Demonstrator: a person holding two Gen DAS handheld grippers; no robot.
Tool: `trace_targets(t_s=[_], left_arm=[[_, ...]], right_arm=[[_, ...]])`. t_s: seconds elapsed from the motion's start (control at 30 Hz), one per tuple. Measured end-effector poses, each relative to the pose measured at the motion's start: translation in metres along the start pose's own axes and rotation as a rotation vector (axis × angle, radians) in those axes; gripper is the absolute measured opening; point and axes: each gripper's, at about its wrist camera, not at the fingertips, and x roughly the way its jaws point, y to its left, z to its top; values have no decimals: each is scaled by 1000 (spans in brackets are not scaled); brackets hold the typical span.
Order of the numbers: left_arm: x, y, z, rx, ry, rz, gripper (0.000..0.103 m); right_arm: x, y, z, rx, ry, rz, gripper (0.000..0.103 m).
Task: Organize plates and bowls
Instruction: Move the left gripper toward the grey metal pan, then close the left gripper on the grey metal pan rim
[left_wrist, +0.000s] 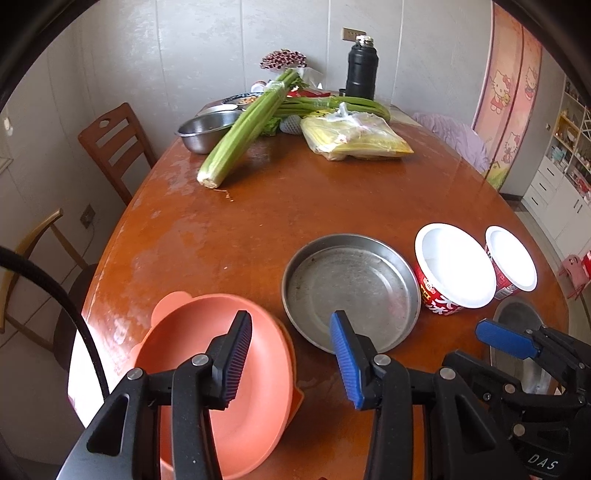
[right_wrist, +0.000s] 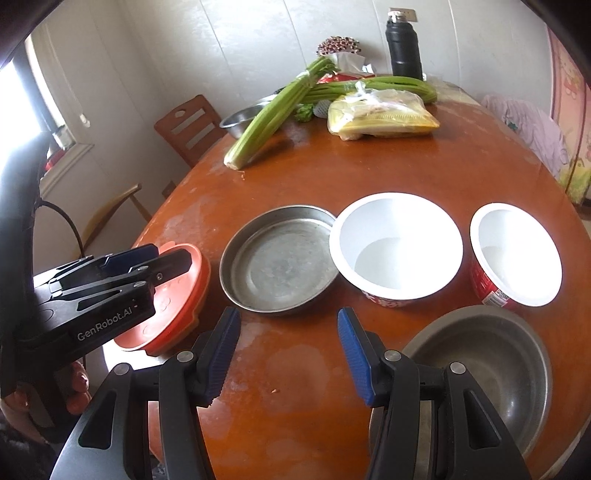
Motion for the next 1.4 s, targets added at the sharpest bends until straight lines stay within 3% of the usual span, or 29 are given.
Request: trace_targets(t_s=[0.43,1.03,1.27,1.4], left_arm=[[42,0,33,65,76,-16,49],[93,6,41,75,173,-41,49],[103,2,38,85,201,-73,24],[104,1,37,89,198,-64,24]], right_arm=[[29,-1,8,80,71,1,57],[74,4,21,135,150,-65,57],[85,1,23,131,161,-90,57],[87,2,24,119,152,-94,57]])
